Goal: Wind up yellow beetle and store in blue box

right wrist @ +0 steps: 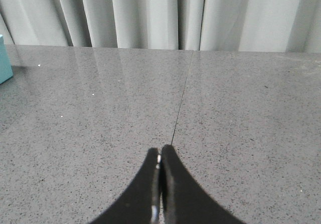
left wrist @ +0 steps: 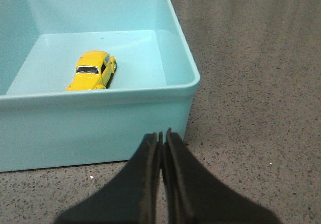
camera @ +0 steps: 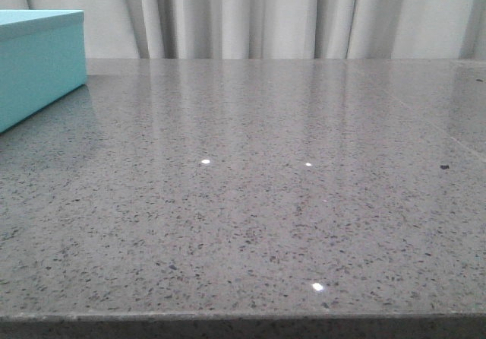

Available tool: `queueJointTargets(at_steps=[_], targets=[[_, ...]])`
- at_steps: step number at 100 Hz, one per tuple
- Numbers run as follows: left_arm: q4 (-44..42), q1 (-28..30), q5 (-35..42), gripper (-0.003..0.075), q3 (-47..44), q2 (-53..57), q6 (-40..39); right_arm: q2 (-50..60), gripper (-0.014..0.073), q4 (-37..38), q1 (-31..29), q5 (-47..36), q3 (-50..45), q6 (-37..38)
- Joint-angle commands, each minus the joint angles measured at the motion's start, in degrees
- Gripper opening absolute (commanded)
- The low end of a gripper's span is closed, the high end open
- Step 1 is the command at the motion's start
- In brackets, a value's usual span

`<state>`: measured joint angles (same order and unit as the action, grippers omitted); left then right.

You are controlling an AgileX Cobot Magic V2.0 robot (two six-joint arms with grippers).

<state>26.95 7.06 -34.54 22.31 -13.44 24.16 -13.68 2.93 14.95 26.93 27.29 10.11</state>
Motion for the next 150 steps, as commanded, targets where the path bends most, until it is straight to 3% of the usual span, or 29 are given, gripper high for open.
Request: queueJointTargets(at_steps=[1,30,47,62,84,107,125,150], targets=[[1.6,-0.3,3.7,-0.0018,1.5,-0.5,0.1,-0.6,-0.0067,0.4,-0.1,-4.8,1.5,-0.7],[0.6,-0.3,5.3,-0.0018,0.7,-0.5,0.1,-0.6,-0.0067,0.4,-0.1,-4.8,1.5,-0.7],[-1.9,-3.2,13.3,-0.0018,-2.3,0.9,-1.5,-0.6,-0.0067,0.4,-0.1,-4.7,1.5,-0.7],[-10.9,-7.9,22.3,-0.0018,-6.8,2.7,-11.0,-0.6,-0.0067,0.4,-0.1,-4.7,1.5,-0.7],[-19.4,-9.3,35.7,-0.0018,-15.3,8.9,-16.7,-0.6,-0.0067,0.4,-0.1,-4.7,1.5,-0.7],[-19.4,-9.3,38.6,-0.0018,-23.7,15.7,-19.1,-0.6,-0.0067,0.4,-0.1,-4.7,1.5,-0.7],[-19.4,-9.3,33.2,-0.0018,-23.6,15.6,-19.4,-0.8,-0.0067,0.4,-0.1,-4.4,1.5,-0.7],[-19.4,-9.4,33.1,-0.0018,-23.6,15.6,-19.4,-0.8,-0.0067,0.4,-0.1,-4.4,1.5,-0.7]])
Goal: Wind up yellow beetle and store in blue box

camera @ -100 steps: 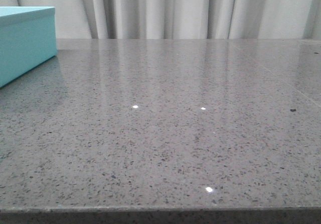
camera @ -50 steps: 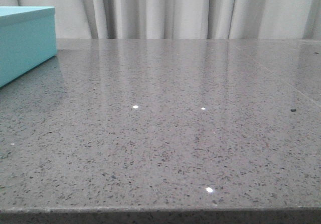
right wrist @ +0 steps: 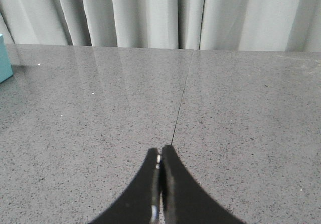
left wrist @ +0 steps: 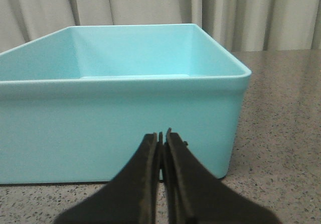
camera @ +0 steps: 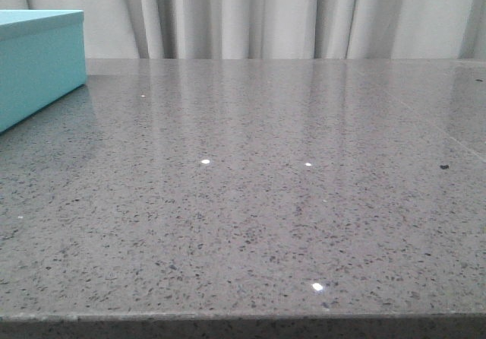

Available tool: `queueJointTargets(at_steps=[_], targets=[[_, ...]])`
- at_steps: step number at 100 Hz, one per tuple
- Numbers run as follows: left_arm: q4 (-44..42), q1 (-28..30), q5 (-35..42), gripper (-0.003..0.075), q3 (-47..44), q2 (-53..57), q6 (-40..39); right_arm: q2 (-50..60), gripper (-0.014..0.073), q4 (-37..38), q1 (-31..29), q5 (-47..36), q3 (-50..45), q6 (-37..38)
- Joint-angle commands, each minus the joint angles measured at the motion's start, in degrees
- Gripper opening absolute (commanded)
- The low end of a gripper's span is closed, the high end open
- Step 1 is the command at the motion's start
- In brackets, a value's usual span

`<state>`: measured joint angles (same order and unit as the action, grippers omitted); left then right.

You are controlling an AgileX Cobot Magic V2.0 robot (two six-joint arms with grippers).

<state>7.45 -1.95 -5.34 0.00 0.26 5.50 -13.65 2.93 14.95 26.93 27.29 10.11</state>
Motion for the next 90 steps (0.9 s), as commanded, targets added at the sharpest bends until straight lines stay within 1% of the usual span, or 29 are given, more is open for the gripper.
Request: queueJointTargets(at_steps=[1,90], targets=[[0.1,-0.4,3.9,-0.0018,-1.2,1.9,-0.7,-0.8,-0.0067,0.4,-0.1,-4.4,1.5,-0.7],[0.1,-0.4,3.9,-0.0018,-1.2,1.9,-0.7,-0.8,-0.0067,0.4,-0.3,-5.1,1.2,-0.7]])
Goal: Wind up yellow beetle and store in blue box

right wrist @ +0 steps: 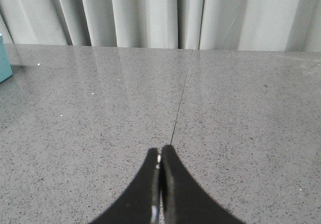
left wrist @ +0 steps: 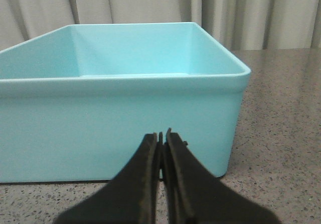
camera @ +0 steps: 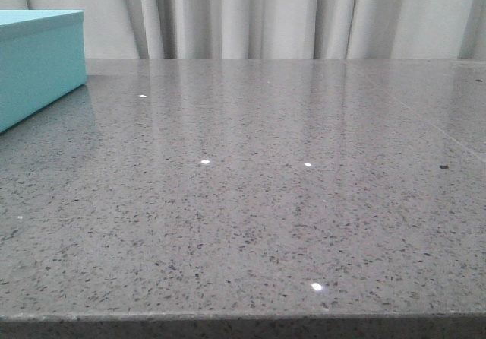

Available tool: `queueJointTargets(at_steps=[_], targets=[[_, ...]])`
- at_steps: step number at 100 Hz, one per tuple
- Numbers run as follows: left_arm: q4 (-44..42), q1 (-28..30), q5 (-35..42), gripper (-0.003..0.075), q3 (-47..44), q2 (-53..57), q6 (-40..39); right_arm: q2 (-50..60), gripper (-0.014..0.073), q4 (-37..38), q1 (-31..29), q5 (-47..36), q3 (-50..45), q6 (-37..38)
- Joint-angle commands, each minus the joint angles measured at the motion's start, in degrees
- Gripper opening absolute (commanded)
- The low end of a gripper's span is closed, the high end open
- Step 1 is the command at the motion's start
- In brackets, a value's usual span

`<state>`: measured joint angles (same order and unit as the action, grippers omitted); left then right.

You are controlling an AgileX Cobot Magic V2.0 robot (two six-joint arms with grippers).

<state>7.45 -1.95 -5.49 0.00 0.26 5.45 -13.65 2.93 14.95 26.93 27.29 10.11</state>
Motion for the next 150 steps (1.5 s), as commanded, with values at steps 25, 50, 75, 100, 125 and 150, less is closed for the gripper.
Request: queueJointTargets(at_steps=[25,50,75,100,125,150], targets=[[0.1,-0.4,4.0,-0.0019,-1.2,1.9,-0.7,2.2,-0.0067,0.4,-6.0,-23.8,-8.4,-0.7],[0.1,-0.4,4.0,-0.0018,-1.2,1.9,-0.7,9.3,-0.0067,0.4,-13.8,-31.4,-19.9,-0.7],[0.1,-0.4,4.0,-0.0018,-1.2,1.9,-0.7,15.6,-0.0067,0.4,-16.8,-32.5,-28.2,-0.6],[0.1,-0.4,4.0,-0.0018,-1.2,1.9,-0.7,15.6,-0.0067,0.4,-16.8,-30.5,-28.1,-0.6],[0.1,-0.3,4.0,-0.0018,-1.2,1.9,-0.7,15.6,-0.0067,0.4,-16.8,-30.5,-28.1,-0.6],[0.1,-0.3,4.0,-0.0018,-1.2,1.9,-0.7,15.6,-0.0067,0.4,-16.8,-30.5,-28.1,-0.6]])
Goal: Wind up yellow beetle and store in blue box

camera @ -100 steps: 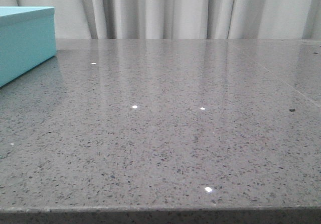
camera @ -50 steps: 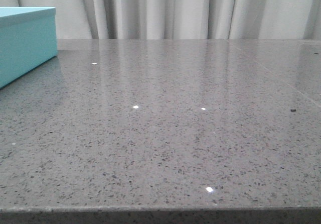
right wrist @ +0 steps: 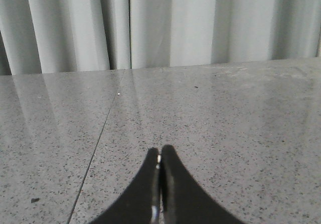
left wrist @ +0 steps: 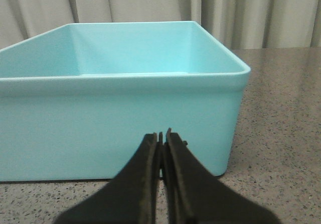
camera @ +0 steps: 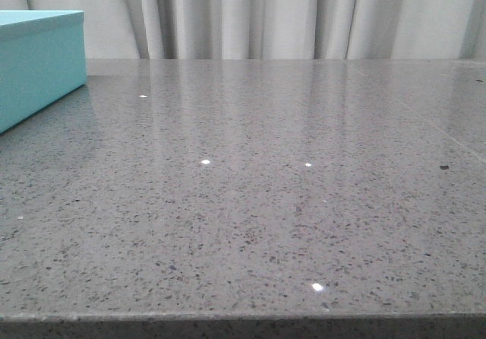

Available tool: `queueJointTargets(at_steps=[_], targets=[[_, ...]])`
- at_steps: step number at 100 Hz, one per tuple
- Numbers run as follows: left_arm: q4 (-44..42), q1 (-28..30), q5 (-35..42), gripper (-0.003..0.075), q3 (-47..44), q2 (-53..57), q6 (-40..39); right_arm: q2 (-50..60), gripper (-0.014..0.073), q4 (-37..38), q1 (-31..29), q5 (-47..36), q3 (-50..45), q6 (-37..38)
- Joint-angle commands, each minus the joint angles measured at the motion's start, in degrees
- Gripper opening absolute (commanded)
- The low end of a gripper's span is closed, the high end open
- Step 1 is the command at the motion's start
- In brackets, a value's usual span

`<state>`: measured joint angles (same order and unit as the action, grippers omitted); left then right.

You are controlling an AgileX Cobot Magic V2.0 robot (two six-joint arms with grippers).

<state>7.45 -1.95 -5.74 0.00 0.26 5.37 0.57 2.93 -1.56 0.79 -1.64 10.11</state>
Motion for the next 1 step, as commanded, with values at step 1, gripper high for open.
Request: queueJointTargets(at_steps=[1], targets=[[0.1,-0.3,4.3,-0.0018,-1.2,1.9,-0.6,1.4,-0.0067,0.4,-0.3,-4.3,0.8,-0.6]])
